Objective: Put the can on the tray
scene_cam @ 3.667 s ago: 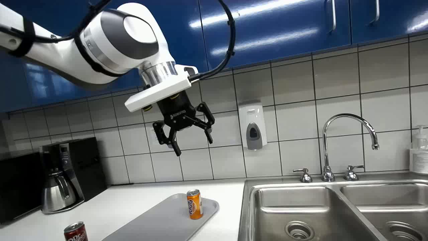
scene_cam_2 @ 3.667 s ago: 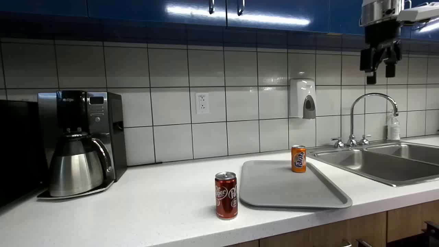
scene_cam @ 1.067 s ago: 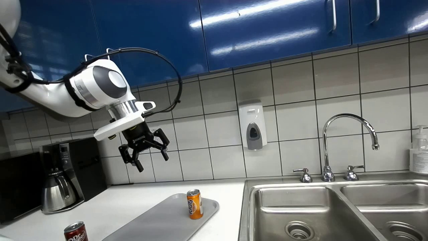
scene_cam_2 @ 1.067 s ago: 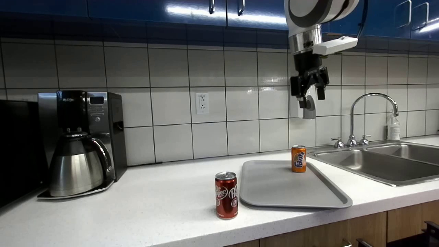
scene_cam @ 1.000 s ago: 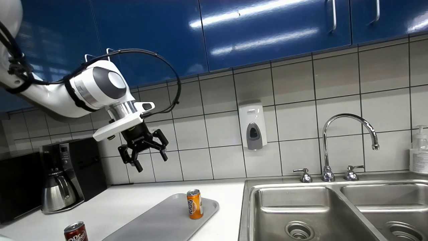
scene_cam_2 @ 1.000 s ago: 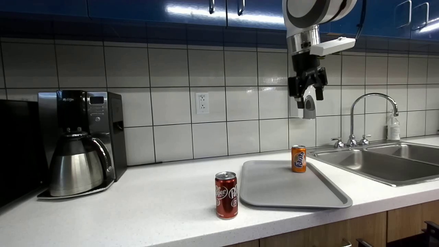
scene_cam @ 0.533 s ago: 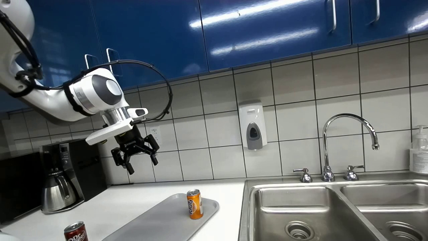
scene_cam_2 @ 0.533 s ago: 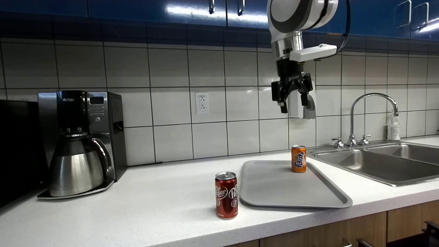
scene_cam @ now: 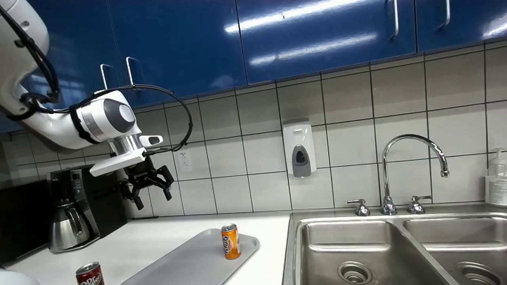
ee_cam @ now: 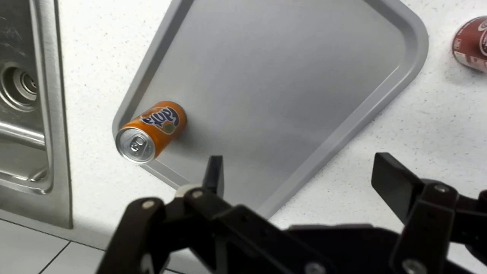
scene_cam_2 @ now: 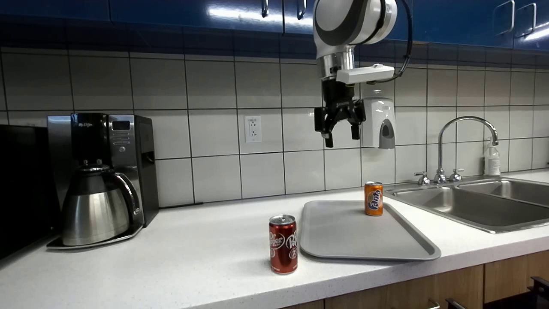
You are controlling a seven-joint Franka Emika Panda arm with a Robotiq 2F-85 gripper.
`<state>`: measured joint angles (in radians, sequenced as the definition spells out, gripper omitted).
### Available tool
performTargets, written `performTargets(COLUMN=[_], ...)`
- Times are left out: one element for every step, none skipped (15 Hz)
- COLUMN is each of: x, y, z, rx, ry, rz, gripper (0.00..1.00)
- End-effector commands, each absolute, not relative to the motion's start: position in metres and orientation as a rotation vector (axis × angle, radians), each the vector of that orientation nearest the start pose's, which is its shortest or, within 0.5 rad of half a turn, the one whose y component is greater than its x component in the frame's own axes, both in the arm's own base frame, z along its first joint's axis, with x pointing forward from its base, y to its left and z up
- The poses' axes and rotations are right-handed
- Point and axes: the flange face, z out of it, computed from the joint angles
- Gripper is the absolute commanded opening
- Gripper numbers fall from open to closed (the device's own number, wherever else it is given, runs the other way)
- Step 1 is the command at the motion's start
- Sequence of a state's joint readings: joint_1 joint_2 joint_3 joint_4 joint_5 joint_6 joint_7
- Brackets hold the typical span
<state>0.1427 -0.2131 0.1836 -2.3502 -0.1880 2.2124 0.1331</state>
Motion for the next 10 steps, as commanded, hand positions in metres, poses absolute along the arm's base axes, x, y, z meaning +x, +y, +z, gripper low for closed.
performTargets(x=[0.466, 0.467, 0.469, 0.47, 0.47, 0.471, 0.472, 0.472, 0.472, 0.472], y=[0.179, 0.186, 0.194, 0.2, 0.208, 0.214, 0.221, 0.227, 0.232, 0.238], z=[0.421, 0.421, 0.42, 0.418, 0.417, 0.415, 0.413, 0.41, 0.407, 0.404], rx=[-3.24, -3.231, -3.226, -3.226, -3.225, -3.221, -3.219, -3.213, -3.21, -3.206], ry=[-0.512, -0.527, -0.539, -0.547, -0.553, -0.558, -0.564, -0.573, -0.582, -0.594], rz=[-0.192, -0.189, -0.188, -0.19, -0.189, -0.183, -0.179, -0.171, -0.165, -0.158], gripper=[1.0, 1.0, 1.0, 1.0, 1.0, 1.0, 1.0, 1.0, 1.0, 1.0])
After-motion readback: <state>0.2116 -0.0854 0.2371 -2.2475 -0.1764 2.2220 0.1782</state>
